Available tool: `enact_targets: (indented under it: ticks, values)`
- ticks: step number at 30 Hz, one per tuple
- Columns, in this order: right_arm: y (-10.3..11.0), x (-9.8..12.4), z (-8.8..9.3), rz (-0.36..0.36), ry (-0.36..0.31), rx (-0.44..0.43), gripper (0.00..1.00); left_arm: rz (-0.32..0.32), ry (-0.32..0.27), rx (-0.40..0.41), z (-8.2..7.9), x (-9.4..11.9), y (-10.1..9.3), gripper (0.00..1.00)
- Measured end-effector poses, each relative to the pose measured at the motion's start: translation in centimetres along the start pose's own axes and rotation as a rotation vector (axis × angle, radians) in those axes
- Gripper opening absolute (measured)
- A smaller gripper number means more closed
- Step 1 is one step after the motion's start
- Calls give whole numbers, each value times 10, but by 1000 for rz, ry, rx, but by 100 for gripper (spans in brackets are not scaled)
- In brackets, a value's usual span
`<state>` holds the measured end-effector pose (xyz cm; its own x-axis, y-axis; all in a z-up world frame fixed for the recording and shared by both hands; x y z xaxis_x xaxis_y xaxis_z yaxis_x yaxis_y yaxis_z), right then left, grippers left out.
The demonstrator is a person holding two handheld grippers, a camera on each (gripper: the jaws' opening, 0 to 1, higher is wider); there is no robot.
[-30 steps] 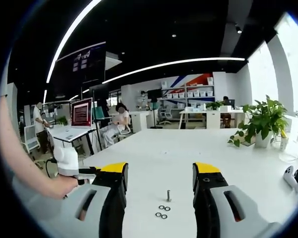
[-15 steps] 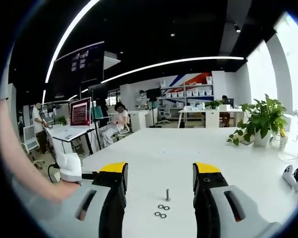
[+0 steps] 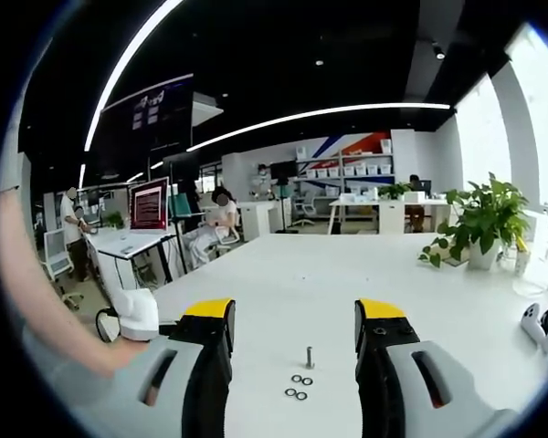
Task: Place the washer onto the threaded stud by aligning its center hole with the stud, sliding it down to the base, and recovering from edge contact or off-axis alignment until the washer reaches the visible bottom stop.
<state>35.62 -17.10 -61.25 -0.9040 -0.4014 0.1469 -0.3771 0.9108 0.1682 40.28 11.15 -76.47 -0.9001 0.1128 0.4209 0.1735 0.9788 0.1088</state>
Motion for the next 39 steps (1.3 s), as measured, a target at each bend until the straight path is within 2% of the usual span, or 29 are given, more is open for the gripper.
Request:
enact_targets:
  ticks: [15,39]
  values:
    - [1,0,1,-1,7,5,55,-12,24,2,14,-10,-1,26]
    - [-1,0,1,6,11,3,55,-18,37,22,27,-18,-4,26]
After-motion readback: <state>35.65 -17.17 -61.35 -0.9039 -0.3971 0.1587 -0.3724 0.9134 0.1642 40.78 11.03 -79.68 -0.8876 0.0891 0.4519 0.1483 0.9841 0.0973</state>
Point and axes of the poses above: the point that each gripper's makers call its tool centre point, and the gripper's own axes: x roughly backward along the fingers, y roughly to its left, z roughly out of its underside, the point moved 8 cm from there along x, roughly backward along the fingers, and after that the axes turned 6 degrees about -x, right-handed, at the moved point
